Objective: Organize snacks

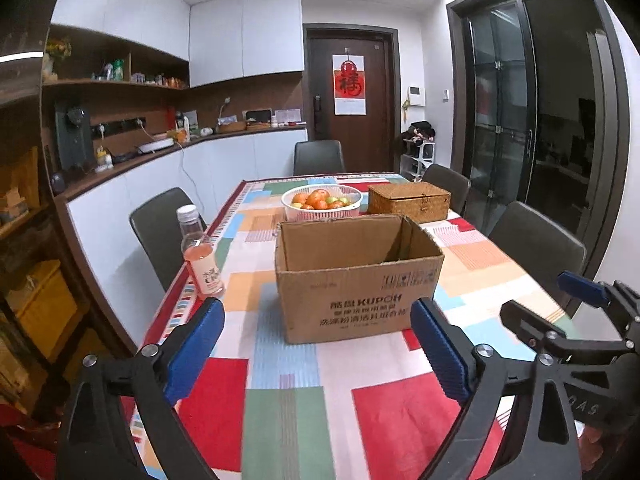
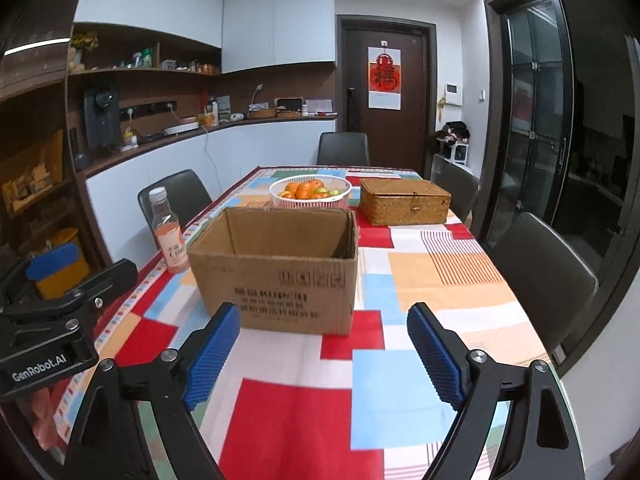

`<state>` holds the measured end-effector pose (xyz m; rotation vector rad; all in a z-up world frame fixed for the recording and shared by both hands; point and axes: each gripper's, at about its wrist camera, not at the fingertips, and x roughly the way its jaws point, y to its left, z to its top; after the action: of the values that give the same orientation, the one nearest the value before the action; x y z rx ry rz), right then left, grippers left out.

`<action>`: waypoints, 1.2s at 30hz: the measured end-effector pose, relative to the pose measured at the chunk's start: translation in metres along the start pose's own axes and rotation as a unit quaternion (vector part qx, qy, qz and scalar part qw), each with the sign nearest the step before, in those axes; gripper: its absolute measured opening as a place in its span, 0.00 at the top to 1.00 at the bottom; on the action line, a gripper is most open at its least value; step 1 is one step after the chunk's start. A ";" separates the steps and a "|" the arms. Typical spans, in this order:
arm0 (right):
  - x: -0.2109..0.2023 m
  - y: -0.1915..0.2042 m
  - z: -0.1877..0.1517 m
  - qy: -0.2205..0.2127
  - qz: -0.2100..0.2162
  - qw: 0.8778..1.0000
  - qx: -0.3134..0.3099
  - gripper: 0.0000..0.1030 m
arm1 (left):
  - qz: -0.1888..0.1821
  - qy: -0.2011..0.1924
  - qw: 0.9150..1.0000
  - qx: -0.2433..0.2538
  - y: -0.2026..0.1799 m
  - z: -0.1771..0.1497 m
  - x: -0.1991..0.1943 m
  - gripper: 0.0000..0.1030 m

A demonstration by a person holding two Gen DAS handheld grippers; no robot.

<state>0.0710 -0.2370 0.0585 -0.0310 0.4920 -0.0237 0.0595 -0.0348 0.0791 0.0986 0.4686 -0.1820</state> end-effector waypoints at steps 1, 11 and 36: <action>-0.004 0.000 -0.003 -0.001 0.000 1.000 0.002 0.16 | 0.003 -0.002 1.000 0.002 0.000 -0.001 -0.003 0.05; -0.028 -0.005 -0.015 -0.014 -0.005 1.000 0.014 0.16 | 0.007 -0.028 0.999 0.015 -0.003 -0.012 -0.031 0.00; -0.039 -0.010 -0.028 -0.012 0.007 1.000 0.027 0.16 | 0.010 -0.023 1.000 0.012 -0.006 -0.029 -0.042 0.00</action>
<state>0.0233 -0.2465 0.0520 0.0250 0.4666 -0.0239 0.0089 -0.0307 0.0726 0.1220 0.4189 -0.1697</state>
